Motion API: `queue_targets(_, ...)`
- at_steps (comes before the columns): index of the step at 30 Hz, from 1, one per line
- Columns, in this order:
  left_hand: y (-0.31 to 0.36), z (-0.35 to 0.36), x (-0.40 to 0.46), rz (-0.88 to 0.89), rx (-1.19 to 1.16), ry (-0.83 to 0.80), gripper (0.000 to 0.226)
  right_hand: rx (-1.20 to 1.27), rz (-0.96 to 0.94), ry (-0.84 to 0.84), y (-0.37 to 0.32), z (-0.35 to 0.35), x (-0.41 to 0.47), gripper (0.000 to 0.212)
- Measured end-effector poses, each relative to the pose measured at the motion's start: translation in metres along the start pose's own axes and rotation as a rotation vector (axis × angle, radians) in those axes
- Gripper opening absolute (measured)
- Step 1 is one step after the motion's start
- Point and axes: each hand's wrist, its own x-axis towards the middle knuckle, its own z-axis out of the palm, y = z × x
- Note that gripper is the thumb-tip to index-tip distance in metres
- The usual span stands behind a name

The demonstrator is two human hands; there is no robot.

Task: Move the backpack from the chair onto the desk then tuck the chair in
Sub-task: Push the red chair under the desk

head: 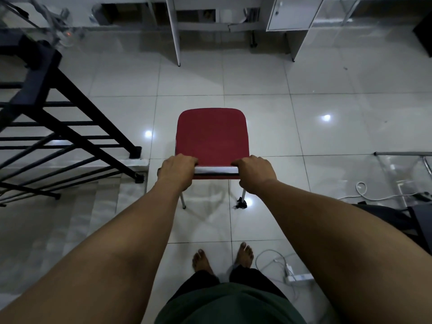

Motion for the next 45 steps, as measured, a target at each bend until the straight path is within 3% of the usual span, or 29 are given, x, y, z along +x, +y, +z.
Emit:
queue_targets(21,-0.011,-0.033,0.079,0.079,-0.02,0.071,0.029,-0.021,0.085,0.063,0.017,-0.024,0.074,0.035)
queue_targets(45,-0.005,-0.103,0.283,-0.024,-0.044,0.06,0.032,-0.011,0.037,0.07,0.095,-0.103,0.266,0.032)
